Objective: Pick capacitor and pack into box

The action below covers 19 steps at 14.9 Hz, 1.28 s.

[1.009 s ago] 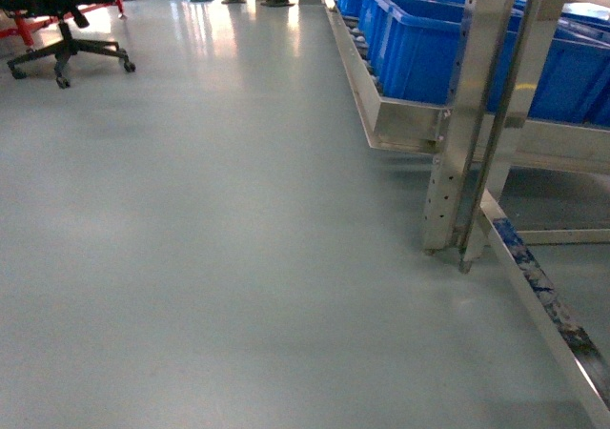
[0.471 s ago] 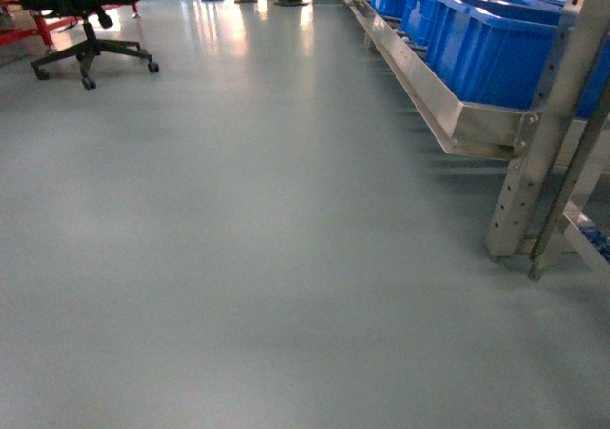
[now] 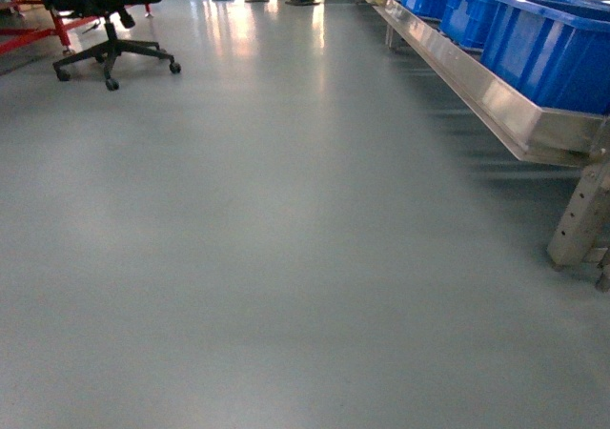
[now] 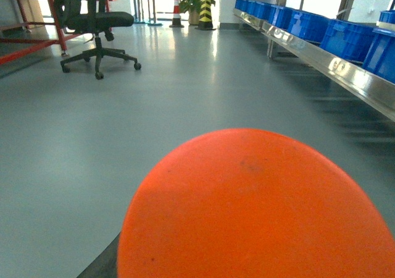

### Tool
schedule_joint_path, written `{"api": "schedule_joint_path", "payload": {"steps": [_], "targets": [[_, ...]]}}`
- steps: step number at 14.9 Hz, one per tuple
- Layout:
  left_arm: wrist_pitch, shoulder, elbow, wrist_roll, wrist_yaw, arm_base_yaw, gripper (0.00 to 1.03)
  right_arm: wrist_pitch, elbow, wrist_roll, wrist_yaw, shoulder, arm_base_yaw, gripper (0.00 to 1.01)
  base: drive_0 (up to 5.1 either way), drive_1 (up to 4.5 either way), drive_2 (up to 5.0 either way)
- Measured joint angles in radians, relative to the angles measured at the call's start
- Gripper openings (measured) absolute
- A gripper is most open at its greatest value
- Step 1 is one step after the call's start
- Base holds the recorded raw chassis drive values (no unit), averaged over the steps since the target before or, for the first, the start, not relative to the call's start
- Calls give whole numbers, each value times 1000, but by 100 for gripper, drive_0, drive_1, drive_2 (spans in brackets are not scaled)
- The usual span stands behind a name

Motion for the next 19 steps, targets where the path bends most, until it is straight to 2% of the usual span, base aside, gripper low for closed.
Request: {"api": "schedule_joint_path", "payload": {"steps": [8,19], "targets": [[3,0,0,0,0,0,43,-5,0,0,0,0,0,98,-491,332,150],[-2,0,0,0,-1,0,43,-5,0,0,0,0,0,98,-501,242,242]]}}
